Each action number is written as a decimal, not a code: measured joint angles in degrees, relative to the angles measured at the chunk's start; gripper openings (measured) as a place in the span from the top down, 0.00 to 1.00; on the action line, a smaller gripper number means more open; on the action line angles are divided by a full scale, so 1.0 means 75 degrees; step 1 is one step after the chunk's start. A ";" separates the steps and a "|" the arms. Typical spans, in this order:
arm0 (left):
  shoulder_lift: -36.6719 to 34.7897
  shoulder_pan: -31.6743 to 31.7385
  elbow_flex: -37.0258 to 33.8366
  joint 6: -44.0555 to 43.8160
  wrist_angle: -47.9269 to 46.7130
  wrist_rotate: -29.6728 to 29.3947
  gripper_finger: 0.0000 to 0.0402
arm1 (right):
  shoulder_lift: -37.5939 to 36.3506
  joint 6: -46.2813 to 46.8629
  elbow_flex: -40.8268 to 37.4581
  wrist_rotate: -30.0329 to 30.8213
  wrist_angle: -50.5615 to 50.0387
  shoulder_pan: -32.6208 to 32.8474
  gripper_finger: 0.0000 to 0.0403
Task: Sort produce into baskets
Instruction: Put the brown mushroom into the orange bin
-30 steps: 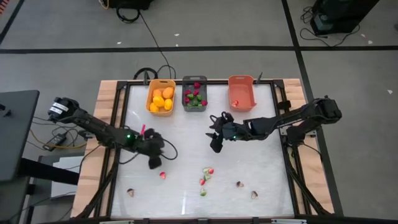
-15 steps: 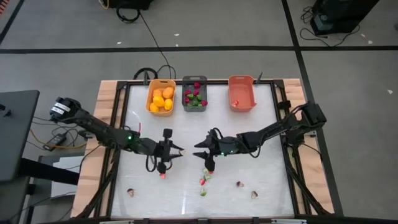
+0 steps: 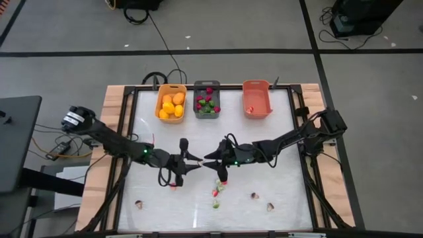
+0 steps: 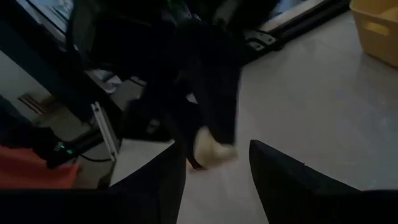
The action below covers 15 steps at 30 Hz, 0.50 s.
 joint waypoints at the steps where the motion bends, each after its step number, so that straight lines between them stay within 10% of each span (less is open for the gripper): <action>1: 0.0069 0.0000 0.0000 0.0003 0.0083 -0.0011 0.70 | -0.0008 0.0035 0.0000 0.0000 -0.0002 0.0006 0.55; 15: 0.0250 -0.0009 0.0000 -0.0067 0.0582 -0.0182 0.70 | -0.0005 0.0187 -0.0003 -0.0250 -0.0131 0.0012 0.93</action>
